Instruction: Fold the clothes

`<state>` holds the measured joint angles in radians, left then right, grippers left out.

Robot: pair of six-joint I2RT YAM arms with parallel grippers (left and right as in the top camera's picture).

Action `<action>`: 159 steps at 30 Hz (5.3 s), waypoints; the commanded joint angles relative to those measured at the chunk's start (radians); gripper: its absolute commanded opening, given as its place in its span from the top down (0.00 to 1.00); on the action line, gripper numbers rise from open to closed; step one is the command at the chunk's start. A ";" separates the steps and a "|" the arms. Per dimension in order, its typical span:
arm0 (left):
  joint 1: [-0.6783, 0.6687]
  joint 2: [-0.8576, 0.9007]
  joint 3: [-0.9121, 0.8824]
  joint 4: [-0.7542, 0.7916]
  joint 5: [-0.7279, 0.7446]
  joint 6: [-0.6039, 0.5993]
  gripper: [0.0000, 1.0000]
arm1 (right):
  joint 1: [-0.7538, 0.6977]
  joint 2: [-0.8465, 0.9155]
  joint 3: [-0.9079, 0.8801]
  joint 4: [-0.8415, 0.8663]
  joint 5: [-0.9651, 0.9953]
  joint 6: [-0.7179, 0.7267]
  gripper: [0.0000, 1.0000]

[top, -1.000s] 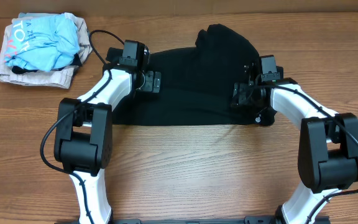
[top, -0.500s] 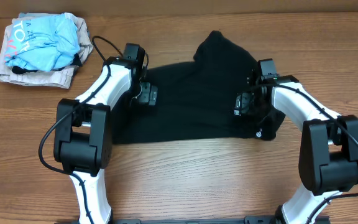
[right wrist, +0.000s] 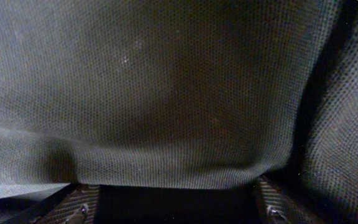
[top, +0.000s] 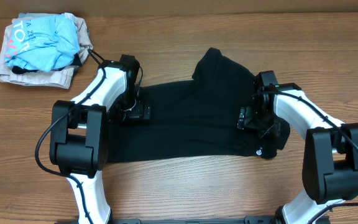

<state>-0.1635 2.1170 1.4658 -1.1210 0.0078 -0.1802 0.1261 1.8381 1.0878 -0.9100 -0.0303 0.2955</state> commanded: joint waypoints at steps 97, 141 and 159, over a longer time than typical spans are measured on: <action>0.229 0.076 0.078 0.294 0.056 0.022 0.96 | 0.035 0.071 0.425 0.379 -0.106 -0.237 0.48; 0.246 0.076 0.114 0.244 0.035 0.023 0.96 | 0.096 0.420 0.739 0.315 -0.055 -0.291 0.96; 0.269 0.073 0.503 -0.224 0.026 0.077 0.96 | 0.042 0.261 1.069 -0.581 -0.146 -0.212 0.96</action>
<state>0.1066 2.1845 1.9133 -1.3106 0.0410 -0.1230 0.1947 2.1788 2.1269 -1.4483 -0.1776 0.0639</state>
